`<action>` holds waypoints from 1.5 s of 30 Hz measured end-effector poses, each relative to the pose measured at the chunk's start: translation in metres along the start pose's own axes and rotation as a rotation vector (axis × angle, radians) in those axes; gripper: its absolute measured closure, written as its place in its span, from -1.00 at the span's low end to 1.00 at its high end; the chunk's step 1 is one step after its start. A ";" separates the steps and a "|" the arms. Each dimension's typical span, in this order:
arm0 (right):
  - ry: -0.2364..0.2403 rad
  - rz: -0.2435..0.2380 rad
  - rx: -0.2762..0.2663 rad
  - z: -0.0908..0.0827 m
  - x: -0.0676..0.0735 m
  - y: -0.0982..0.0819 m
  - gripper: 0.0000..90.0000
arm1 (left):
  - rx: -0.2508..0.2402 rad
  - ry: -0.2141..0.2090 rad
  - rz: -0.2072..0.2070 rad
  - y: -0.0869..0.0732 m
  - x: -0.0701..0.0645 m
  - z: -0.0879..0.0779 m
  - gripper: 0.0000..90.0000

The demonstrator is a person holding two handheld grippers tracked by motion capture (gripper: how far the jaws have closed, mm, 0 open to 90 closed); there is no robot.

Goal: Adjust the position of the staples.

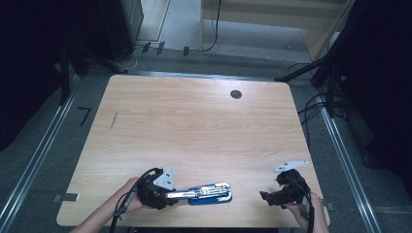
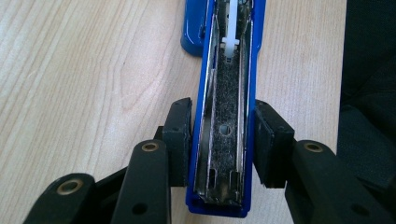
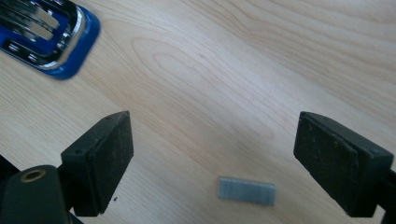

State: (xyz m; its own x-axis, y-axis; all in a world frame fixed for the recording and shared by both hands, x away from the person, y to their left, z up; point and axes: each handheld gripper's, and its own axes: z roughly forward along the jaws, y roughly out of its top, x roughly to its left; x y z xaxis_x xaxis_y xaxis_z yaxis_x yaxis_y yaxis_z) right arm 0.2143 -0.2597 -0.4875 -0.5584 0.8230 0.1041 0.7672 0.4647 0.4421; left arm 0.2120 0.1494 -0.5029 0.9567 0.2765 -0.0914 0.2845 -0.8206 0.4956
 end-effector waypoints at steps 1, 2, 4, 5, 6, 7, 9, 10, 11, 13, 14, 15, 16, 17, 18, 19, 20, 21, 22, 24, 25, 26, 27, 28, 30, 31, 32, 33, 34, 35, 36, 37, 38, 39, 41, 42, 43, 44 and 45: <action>-0.011 0.015 0.010 0.000 -0.004 -0.004 -0.70 | 0.001 0.000 0.000 0.000 0.000 0.000 0.41; -0.011 0.015 0.010 0.000 -0.004 -0.004 -0.70 | 0.001 0.000 0.000 0.000 0.000 0.000 0.41; -0.016 0.026 0.020 0.001 -0.008 -0.007 -0.68 | 0.005 0.002 0.003 0.001 0.000 0.000 0.41; -0.022 0.035 0.028 0.000 -0.010 -0.009 -0.65 | 0.011 0.002 0.007 0.001 0.000 0.000 0.41; -0.023 0.033 0.029 0.000 -0.011 -0.010 -0.60 | 0.010 0.002 0.008 0.002 0.000 0.000 0.41; -0.025 0.033 0.036 0.000 -0.011 -0.011 -0.55 | 0.010 0.001 0.007 0.002 0.000 0.001 0.41; -0.026 0.037 0.041 -0.001 -0.011 -0.012 -0.54 | 0.011 0.000 0.006 0.002 0.000 0.001 0.41; -0.025 0.037 0.048 -0.002 -0.012 -0.013 -0.47 | 0.010 0.000 0.006 0.001 0.000 0.001 0.41; -0.025 0.037 0.048 -0.002 -0.012 -0.013 -0.47 | 0.010 0.000 0.006 0.001 0.000 0.001 0.41; -0.032 0.028 0.064 -0.004 -0.013 -0.016 -0.32 | 0.009 0.001 0.005 0.001 0.000 0.001 0.41; -0.032 0.028 0.064 -0.004 -0.013 -0.016 -0.32 | 0.007 0.001 0.004 0.001 0.000 0.001 0.41; -0.032 0.030 0.067 -0.005 -0.013 -0.017 -0.25 | 0.006 0.000 0.003 0.001 0.000 0.001 0.41; -0.042 0.032 0.080 -0.005 -0.014 -0.020 -0.04 | 0.006 0.000 0.003 0.001 0.000 0.001 0.41; -0.042 0.032 0.080 -0.005 -0.014 -0.020 -0.04 | 0.006 0.001 0.003 0.001 0.000 0.001 0.41; -0.057 0.031 0.099 -0.005 -0.015 -0.022 0.21 | 0.008 0.004 0.004 0.001 0.000 0.001 0.41; -0.057 0.031 0.099 -0.005 -0.015 -0.022 0.21 | 0.008 0.004 0.004 0.001 0.000 0.001 0.41; -0.064 0.036 0.118 -0.005 -0.016 -0.023 0.33 | 0.009 0.004 0.004 0.001 -0.001 0.001 0.41; -0.064 0.036 0.118 -0.005 -0.016 -0.023 0.33 | 0.009 0.004 0.004 0.001 -0.001 0.001 0.41; -0.083 0.031 0.135 -0.003 -0.017 -0.024 0.47 | 0.009 0.004 0.004 0.001 -0.001 0.001 0.41; -0.084 0.033 0.141 -0.003 -0.017 -0.024 0.55 | 0.010 0.004 0.005 0.001 -0.001 0.001 0.41; -0.093 0.030 0.150 -0.002 -0.016 -0.024 0.60 | 0.009 0.003 0.004 0.001 0.000 0.001 0.41; -0.114 0.019 0.162 -0.001 -0.017 -0.024 0.68 | 0.009 0.002 0.004 0.001 0.000 0.001 0.41; -0.137 0.017 0.180 0.002 -0.017 -0.025 0.76 | 0.009 0.002 0.004 0.001 0.000 0.001 0.41; -0.137 0.017 0.180 0.002 -0.017 -0.025 0.76 | 0.009 0.002 0.004 0.001 0.000 0.001 0.41; -0.140 0.013 0.195 0.003 -0.019 -0.026 0.84 | 0.009 0.003 0.004 0.001 0.000 0.001 0.41; -0.140 0.013 0.200 0.004 -0.019 -0.026 0.89 | 0.009 0.003 0.004 0.001 0.000 0.001 0.41; -0.140 0.010 0.203 0.005 -0.019 -0.026 0.91 | 0.008 0.002 0.004 0.001 0.000 0.001 0.41; -0.140 0.010 0.203 0.005 -0.019 -0.026 0.91 | 0.008 0.002 0.004 0.001 0.000 0.001 0.41; -0.146 -0.001 0.200 0.005 -0.018 -0.025 0.91 | 0.008 0.001 0.004 0.001 0.000 0.001 0.41; -0.149 -0.002 0.199 0.005 -0.018 -0.024 0.91 | 0.008 0.000 0.004 0.001 0.000 0.001 0.41; -0.155 -0.009 0.197 0.006 -0.017 -0.024 0.91 | 0.008 0.000 0.005 0.001 0.000 0.001 0.41; -0.155 -0.009 0.197 0.006 -0.017 -0.024 0.91 | 0.008 0.000 0.005 0.001 0.000 0.001 0.41; -0.161 -0.011 0.197 0.006 -0.016 -0.023 0.92 | 0.009 -0.001 0.005 0.001 0.000 0.001 0.41; -0.161 -0.011 0.197 0.006 -0.016 -0.023 0.92 | 0.009 0.000 0.005 0.001 0.000 0.001 0.41; -0.164 -0.015 0.189 0.007 -0.017 -0.022 0.92 | 0.009 0.000 0.005 0.001 0.000 0.001 0.41; -0.166 -0.011 0.188 0.007 -0.017 -0.022 0.92 | 0.009 0.000 0.004 0.001 0.000 0.001 0.41; -0.167 -0.009 0.177 0.008 -0.018 -0.022 0.92 | 0.009 0.000 0.005 0.001 0.000 0.001 0.41; -0.167 -0.009 0.177 0.008 -0.018 -0.022 0.92 | 0.009 0.000 0.004 0.001 0.000 0.001 0.41; -0.170 -0.009 0.177 0.008 -0.018 -0.022 0.91 | 0.009 0.000 0.005 0.001 0.000 0.001 0.41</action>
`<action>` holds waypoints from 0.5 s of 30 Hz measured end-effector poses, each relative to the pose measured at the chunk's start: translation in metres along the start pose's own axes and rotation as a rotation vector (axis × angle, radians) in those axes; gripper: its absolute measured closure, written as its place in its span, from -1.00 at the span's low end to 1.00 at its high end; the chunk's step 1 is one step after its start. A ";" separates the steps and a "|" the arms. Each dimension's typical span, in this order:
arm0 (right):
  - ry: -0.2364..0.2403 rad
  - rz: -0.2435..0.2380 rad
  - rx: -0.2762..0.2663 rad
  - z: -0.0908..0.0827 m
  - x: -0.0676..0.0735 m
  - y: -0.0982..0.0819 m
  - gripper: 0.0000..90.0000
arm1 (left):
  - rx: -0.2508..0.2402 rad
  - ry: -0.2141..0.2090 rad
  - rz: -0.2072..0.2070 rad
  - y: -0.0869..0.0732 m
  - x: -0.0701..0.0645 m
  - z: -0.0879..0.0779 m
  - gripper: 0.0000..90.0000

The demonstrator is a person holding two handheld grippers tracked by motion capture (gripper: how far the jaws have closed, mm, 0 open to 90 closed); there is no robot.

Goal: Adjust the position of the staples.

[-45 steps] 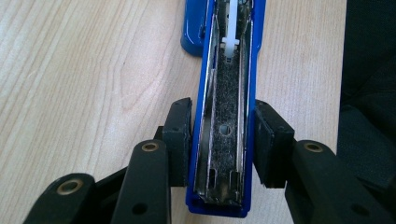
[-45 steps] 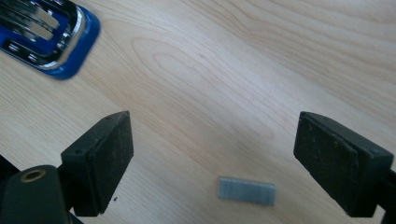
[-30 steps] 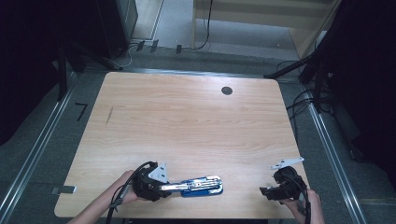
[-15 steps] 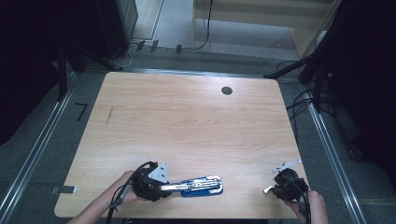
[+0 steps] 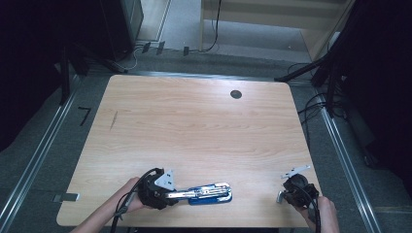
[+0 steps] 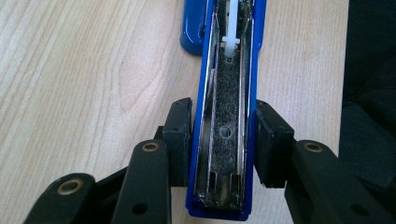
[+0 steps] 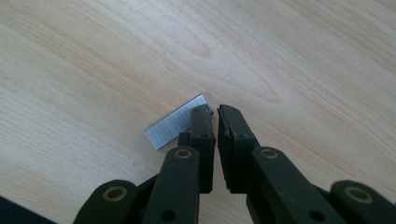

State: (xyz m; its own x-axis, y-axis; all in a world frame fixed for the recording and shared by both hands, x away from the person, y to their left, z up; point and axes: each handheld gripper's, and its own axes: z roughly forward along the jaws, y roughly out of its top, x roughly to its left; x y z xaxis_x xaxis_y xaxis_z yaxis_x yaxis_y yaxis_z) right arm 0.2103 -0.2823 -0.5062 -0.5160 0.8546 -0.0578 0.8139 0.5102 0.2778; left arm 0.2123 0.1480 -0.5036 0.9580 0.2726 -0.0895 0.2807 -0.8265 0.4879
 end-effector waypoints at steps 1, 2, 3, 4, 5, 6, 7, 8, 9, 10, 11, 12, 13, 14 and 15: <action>-0.002 -0.002 -0.001 0.001 -0.001 0.000 0.91 | 0.000 0.000 0.000 0.000 0.000 0.000 0.41; 0.000 0.005 -0.003 0.002 -0.001 0.000 0.90 | 0.000 0.000 0.001 0.000 0.000 0.000 0.41; 0.003 0.003 -0.007 0.003 -0.002 0.000 0.87 | 0.001 0.001 0.002 0.000 0.000 0.000 0.41; -0.001 0.004 -0.003 0.003 -0.002 0.000 0.85 | 0.001 0.001 0.001 0.000 0.000 0.000 0.41; 0.006 0.008 -0.013 0.004 -0.002 0.001 0.82 | 0.001 0.000 0.002 0.000 0.000 0.000 0.41; 0.006 0.008 -0.013 0.004 -0.002 0.001 0.82 | 0.001 0.000 0.002 0.000 0.000 0.000 0.41; 0.008 0.009 -0.019 0.003 -0.002 0.001 0.78 | 0.001 0.000 0.001 0.000 0.000 0.000 0.41; 0.008 0.009 -0.019 0.003 -0.002 0.001 0.78 | 0.001 0.000 0.000 0.000 0.000 0.000 0.41; 0.012 0.015 -0.030 0.003 -0.002 0.001 0.77 | 0.001 0.000 0.000 0.000 0.000 0.000 0.41; 0.017 0.011 -0.040 0.002 -0.002 0.002 0.75 | 0.001 0.000 0.001 0.000 0.000 0.000 0.41; 0.027 0.023 -0.053 0.001 -0.002 0.002 0.70 | 0.002 0.000 0.001 0.000 0.000 0.000 0.41; 0.049 0.046 -0.069 -0.001 -0.002 0.003 0.64 | 0.003 -0.001 0.001 0.000 0.000 0.000 0.41; 0.049 0.046 -0.069 -0.001 -0.002 0.003 0.64 | 0.003 -0.001 0.001 0.000 0.000 0.000 0.41; 0.076 0.075 -0.091 -0.003 -0.002 0.003 0.51 | 0.003 -0.001 0.001 0.000 0.000 0.000 0.41; 0.076 0.075 -0.091 -0.003 -0.002 0.003 0.51 | 0.003 -0.001 0.001 0.000 0.000 0.000 0.41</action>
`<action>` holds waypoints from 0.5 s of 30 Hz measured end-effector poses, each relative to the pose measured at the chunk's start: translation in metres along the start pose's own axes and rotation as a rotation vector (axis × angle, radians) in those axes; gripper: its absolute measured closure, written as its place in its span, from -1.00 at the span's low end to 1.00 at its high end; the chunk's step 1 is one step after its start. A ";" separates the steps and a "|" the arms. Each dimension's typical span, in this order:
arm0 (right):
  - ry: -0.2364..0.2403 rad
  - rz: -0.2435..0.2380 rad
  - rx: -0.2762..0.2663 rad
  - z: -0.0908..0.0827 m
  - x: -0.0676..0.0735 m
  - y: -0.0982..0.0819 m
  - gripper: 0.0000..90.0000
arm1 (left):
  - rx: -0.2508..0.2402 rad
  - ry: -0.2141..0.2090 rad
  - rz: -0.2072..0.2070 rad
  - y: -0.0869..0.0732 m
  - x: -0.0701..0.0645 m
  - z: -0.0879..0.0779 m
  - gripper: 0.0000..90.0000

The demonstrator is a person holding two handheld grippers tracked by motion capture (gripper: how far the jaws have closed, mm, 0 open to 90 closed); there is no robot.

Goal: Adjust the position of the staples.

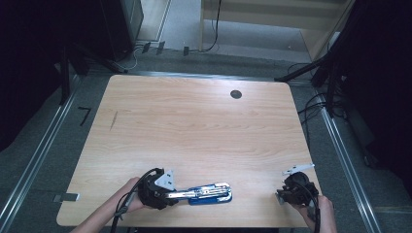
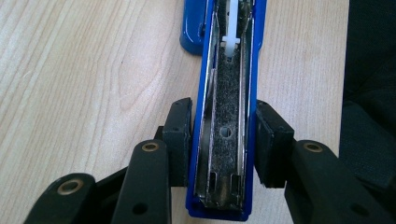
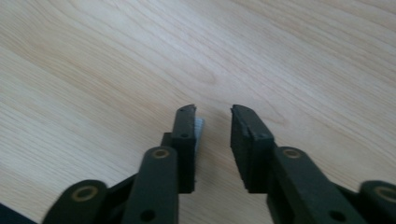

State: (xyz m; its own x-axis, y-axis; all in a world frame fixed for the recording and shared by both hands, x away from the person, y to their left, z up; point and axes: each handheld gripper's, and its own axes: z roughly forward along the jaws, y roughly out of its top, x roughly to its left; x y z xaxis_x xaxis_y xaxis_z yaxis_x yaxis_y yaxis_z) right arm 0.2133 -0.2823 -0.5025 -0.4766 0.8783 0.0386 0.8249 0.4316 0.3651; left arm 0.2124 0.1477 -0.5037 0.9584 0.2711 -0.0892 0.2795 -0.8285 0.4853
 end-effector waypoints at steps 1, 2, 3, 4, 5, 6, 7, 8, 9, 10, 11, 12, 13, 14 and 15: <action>0.014 0.012 -0.006 0.000 0.002 0.001 0.45 | 0.001 0.001 0.000 0.000 0.000 0.000 0.41; 0.014 0.012 -0.006 0.000 0.002 0.001 0.45 | 0.001 0.001 0.000 0.000 0.000 0.000 0.41; 0.016 0.013 -0.003 0.000 0.002 0.001 0.42 | 0.001 0.002 0.000 0.000 0.000 0.000 0.41; 0.024 0.022 0.004 0.001 0.003 0.001 0.41 | 0.002 0.003 0.000 0.000 0.000 0.000 0.41; 0.021 0.029 0.008 0.003 0.003 0.001 0.43 | 0.002 0.002 0.000 0.000 0.000 0.000 0.41; 0.021 0.029 0.008 0.003 0.003 0.001 0.43 | 0.002 0.002 0.000 0.000 0.000 0.000 0.41; 0.027 0.035 0.011 0.004 0.002 0.001 0.48 | 0.002 0.003 0.000 0.000 0.000 0.000 0.41; 0.031 0.040 0.010 0.004 0.002 0.001 0.50 | 0.002 0.003 0.000 0.000 0.000 0.000 0.41; 0.036 0.046 0.012 0.004 0.002 0.001 0.52 | 0.003 0.002 0.000 0.000 0.000 0.000 0.41; 0.036 0.046 0.012 0.004 0.002 0.001 0.52 | 0.003 0.002 0.000 0.000 0.000 0.000 0.41; 0.033 0.042 0.016 0.006 0.002 0.001 0.56 | 0.002 0.002 0.001 0.000 0.000 0.000 0.41; 0.038 0.040 0.023 0.006 0.002 0.001 0.56 | 0.002 0.001 0.002 0.001 0.000 0.000 0.41; 0.035 0.045 0.027 0.007 0.002 0.001 0.59 | 0.002 0.000 0.001 0.001 0.000 0.001 0.41; 0.035 0.045 0.027 0.007 0.002 0.001 0.59 | 0.002 0.000 0.001 0.001 0.000 0.001 0.41; 0.034 0.036 0.028 0.008 0.002 0.000 0.61 | 0.002 -0.002 0.000 0.000 0.000 0.001 0.41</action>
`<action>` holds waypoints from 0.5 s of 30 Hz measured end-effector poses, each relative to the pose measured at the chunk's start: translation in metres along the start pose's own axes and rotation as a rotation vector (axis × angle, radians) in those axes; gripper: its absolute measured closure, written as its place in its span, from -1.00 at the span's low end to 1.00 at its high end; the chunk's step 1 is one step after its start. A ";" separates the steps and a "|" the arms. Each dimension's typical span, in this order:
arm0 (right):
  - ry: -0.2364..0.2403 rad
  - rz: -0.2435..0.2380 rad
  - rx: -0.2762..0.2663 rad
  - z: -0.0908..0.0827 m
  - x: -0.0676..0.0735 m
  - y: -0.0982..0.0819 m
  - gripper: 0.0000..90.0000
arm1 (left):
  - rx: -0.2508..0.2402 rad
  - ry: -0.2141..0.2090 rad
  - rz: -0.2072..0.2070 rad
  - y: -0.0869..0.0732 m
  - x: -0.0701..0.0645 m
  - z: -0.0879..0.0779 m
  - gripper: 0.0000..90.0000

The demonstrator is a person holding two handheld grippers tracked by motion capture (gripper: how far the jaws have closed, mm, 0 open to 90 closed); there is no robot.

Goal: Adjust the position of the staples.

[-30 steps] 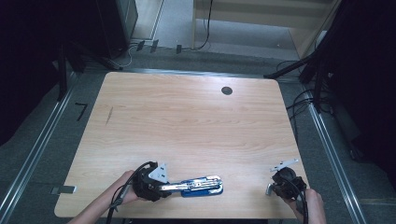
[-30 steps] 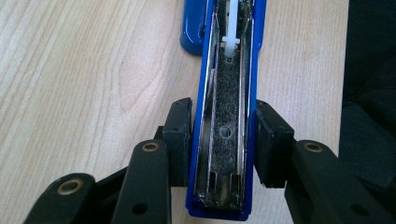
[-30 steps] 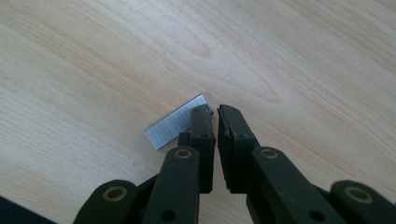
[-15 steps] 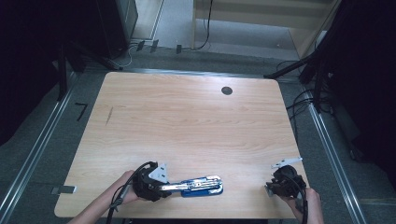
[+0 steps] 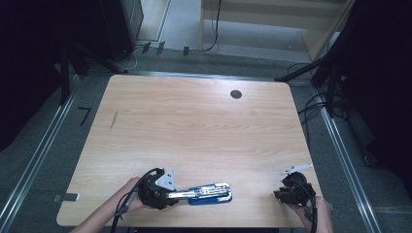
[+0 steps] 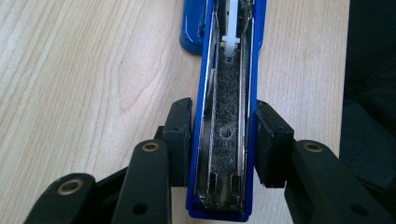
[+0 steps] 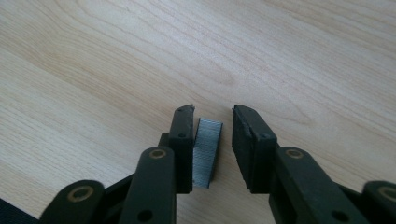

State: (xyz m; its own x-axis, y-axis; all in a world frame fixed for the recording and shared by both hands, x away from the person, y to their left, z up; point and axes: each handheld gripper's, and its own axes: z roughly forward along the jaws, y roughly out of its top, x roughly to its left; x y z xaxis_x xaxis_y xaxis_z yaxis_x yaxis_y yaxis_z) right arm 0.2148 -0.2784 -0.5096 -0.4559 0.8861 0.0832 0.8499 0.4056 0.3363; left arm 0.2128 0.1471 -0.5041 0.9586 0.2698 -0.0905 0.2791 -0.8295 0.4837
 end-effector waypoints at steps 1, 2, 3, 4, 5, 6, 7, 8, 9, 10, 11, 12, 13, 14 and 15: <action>-0.003 -0.002 0.006 0.001 0.000 0.000 0.65 | -0.001 -0.001 -0.001 0.000 0.000 0.000 0.41; -0.012 -0.012 0.014 0.002 0.001 0.000 0.74 | 0.000 0.000 0.001 0.000 0.000 0.000 0.41; -0.013 -0.016 0.014 0.002 0.001 0.001 0.75 | 0.000 0.000 0.001 0.000 0.000 0.000 0.41; -0.012 -0.017 0.013 0.002 0.002 0.001 0.76 | 0.001 0.001 0.001 0.000 0.000 0.000 0.41; -0.016 -0.024 0.014 0.002 0.002 0.001 0.76 | 0.001 0.001 0.001 0.000 0.000 0.000 0.41; -0.017 -0.028 0.017 0.002 0.003 0.002 0.76 | 0.000 0.002 0.000 -0.001 0.000 0.000 0.41; -0.017 -0.028 0.017 0.002 0.003 0.002 0.76 | 0.000 0.002 0.000 -0.001 0.000 0.000 0.41; -0.020 -0.032 0.020 0.002 0.003 0.002 0.76 | -0.001 0.003 0.001 -0.001 0.000 0.000 0.41; -0.018 -0.035 0.019 0.002 0.004 0.002 0.76 | -0.002 0.004 0.001 -0.001 -0.001 0.000 0.41; -0.020 -0.043 0.025 0.002 0.005 0.003 0.77 | 0.000 0.004 0.001 -0.001 -0.001 0.000 0.41; -0.020 -0.043 0.025 0.002 0.005 0.003 0.77 | 0.000 0.004 0.001 -0.001 -0.001 0.000 0.41; -0.021 -0.050 0.019 0.002 0.005 0.003 0.77 | 0.000 0.004 0.001 0.000 -0.001 0.000 0.41; -0.021 -0.050 0.019 0.002 0.005 0.003 0.77 | 0.000 0.004 0.001 0.000 -0.001 0.000 0.41; -0.024 -0.051 0.021 0.001 0.005 0.003 0.77 | 0.000 0.003 0.001 -0.001 0.000 0.000 0.41; -0.024 -0.052 0.018 0.001 0.005 0.003 0.77 | -0.001 0.002 0.000 -0.001 0.000 0.000 0.41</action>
State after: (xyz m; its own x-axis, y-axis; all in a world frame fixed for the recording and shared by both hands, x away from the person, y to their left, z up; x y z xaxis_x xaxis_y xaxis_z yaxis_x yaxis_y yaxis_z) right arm 0.2152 -0.2727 -0.5087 -0.4934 0.8687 0.0437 0.8300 0.4552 0.3223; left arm 0.2123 0.1476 -0.5042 0.9586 0.2707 -0.0884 0.2788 -0.8293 0.4843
